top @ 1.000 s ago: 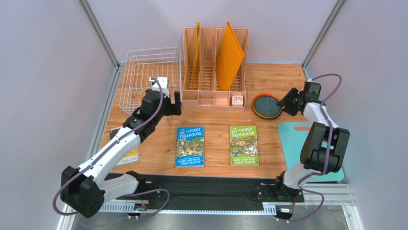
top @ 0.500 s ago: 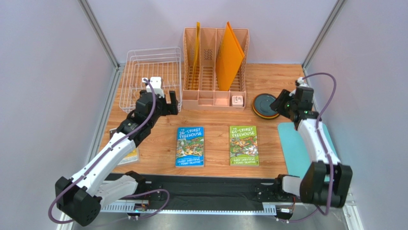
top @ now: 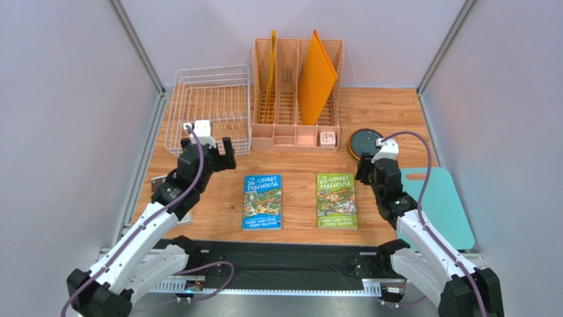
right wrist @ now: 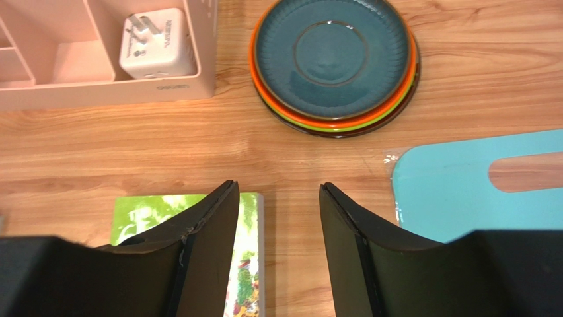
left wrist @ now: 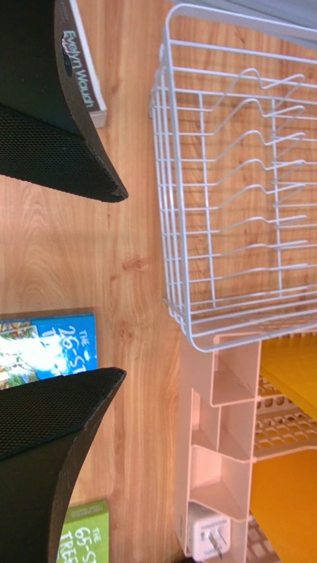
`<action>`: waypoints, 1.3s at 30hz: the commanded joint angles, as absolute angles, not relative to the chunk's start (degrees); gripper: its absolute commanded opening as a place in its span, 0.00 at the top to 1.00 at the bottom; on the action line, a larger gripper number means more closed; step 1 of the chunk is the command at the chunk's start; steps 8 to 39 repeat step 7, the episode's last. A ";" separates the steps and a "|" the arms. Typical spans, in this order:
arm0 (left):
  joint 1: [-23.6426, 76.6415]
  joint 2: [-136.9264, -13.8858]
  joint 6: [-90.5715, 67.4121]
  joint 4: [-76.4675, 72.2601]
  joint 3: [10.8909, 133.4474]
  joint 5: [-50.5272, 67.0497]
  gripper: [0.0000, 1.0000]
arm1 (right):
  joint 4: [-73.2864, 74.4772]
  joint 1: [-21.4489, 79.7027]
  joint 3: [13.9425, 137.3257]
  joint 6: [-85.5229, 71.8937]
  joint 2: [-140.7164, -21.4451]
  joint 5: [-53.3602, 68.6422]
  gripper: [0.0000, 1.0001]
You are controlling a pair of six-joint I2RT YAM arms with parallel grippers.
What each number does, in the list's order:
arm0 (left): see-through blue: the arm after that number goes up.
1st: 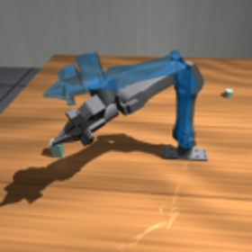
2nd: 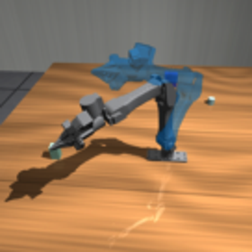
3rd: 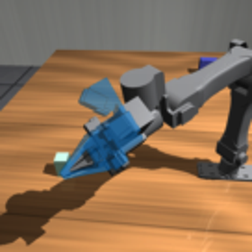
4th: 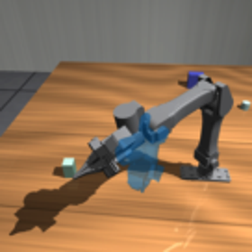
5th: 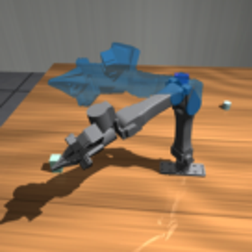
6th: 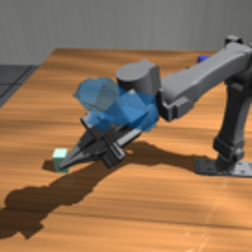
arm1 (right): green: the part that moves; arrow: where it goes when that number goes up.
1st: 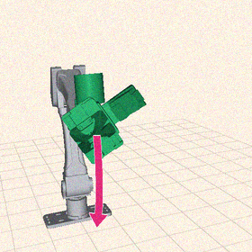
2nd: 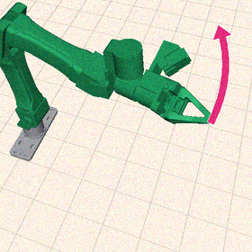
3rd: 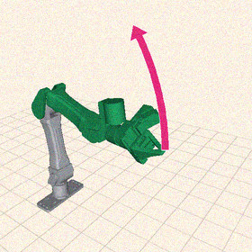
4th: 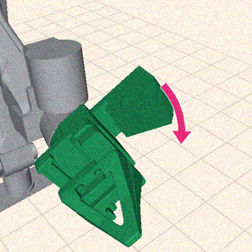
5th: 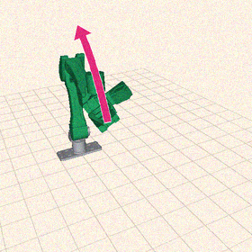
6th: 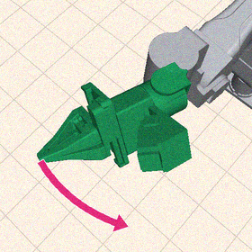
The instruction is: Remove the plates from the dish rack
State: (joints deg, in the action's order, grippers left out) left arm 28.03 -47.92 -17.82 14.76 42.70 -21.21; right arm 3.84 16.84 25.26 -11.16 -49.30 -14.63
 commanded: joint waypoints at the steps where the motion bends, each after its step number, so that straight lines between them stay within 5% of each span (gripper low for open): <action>1: 28.04 -44.83 -19.34 13.19 39.38 -25.91 0.01 | -10.18 18.54 21.19 -7.56 -47.81 -26.35 0.46; 39: 28.04 -43.68 -17.49 11.69 37.70 -31.28 0.00 | -12.74 18.63 20.57 -5.72 -47.81 -33.30 0.46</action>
